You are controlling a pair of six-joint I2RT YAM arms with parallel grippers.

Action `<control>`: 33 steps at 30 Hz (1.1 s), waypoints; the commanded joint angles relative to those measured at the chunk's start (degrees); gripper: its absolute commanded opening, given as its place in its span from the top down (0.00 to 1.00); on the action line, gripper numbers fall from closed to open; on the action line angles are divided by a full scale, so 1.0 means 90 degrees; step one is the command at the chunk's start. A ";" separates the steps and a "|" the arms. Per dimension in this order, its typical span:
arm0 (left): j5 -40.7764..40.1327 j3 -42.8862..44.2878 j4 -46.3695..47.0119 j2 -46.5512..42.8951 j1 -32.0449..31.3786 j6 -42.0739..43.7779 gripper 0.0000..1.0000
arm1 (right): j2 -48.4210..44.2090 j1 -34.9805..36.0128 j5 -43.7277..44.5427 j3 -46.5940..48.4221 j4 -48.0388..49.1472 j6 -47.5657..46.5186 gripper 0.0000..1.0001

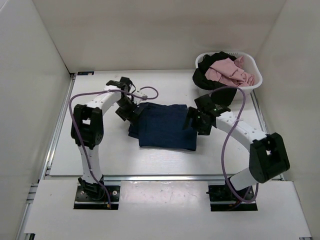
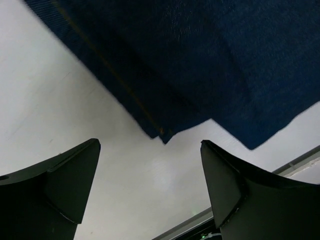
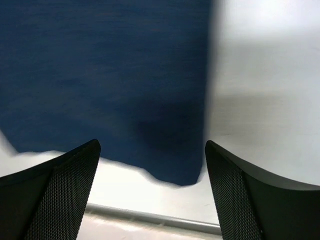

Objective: Fold and stack the trousers
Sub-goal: Fold the trousers

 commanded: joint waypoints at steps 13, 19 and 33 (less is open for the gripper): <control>0.0235 -0.1725 0.0852 -0.0436 -0.0235 -0.0375 0.16 | 0.2296 -0.0383 -0.1442 0.0493 0.1817 -0.0920 0.78; 0.0098 -0.2127 0.0853 -0.1003 0.0058 -0.0375 0.16 | 0.2443 -0.0197 -0.1511 0.0906 0.1603 -0.0920 0.90; -0.0439 -0.0908 0.0045 -0.1666 0.0751 -0.0113 0.00 | 0.0914 -0.0412 -0.1288 0.0524 0.0813 -0.0763 0.01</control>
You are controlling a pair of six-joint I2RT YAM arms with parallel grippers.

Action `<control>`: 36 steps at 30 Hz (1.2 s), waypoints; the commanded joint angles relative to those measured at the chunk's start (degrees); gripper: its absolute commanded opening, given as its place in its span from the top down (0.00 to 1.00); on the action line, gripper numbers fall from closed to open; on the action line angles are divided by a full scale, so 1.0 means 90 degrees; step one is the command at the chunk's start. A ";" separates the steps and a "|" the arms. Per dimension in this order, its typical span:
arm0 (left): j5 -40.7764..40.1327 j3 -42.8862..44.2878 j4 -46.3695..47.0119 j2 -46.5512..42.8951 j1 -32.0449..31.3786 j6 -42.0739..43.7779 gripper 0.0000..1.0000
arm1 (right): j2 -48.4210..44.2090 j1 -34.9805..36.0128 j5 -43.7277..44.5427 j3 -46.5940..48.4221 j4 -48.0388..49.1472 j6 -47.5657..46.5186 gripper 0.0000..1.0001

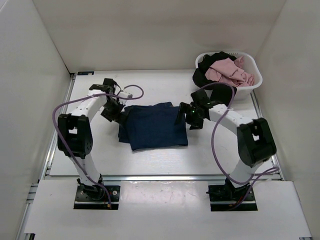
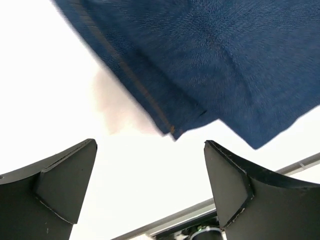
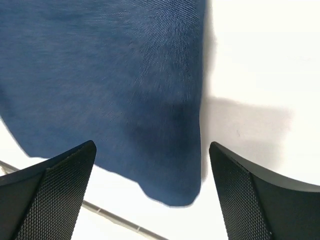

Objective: Fold and stack the trousers
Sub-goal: Fold the trousers

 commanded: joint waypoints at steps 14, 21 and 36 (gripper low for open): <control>-0.4673 0.1321 -0.1087 -0.3311 0.1531 -0.1150 0.00 | -0.3352 -0.1459 0.2982 0.2465 -0.4653 -0.1179 0.01; -0.6030 0.0732 -0.0207 -0.4603 0.2227 -0.0920 0.00 | -0.3470 -0.1822 0.3237 0.2466 -0.4713 -0.1463 0.01; -0.5533 0.1230 -0.0841 -0.4683 0.2305 -0.1368 0.00 | -0.3968 -0.1822 0.3335 0.2349 -0.4469 -0.1864 0.01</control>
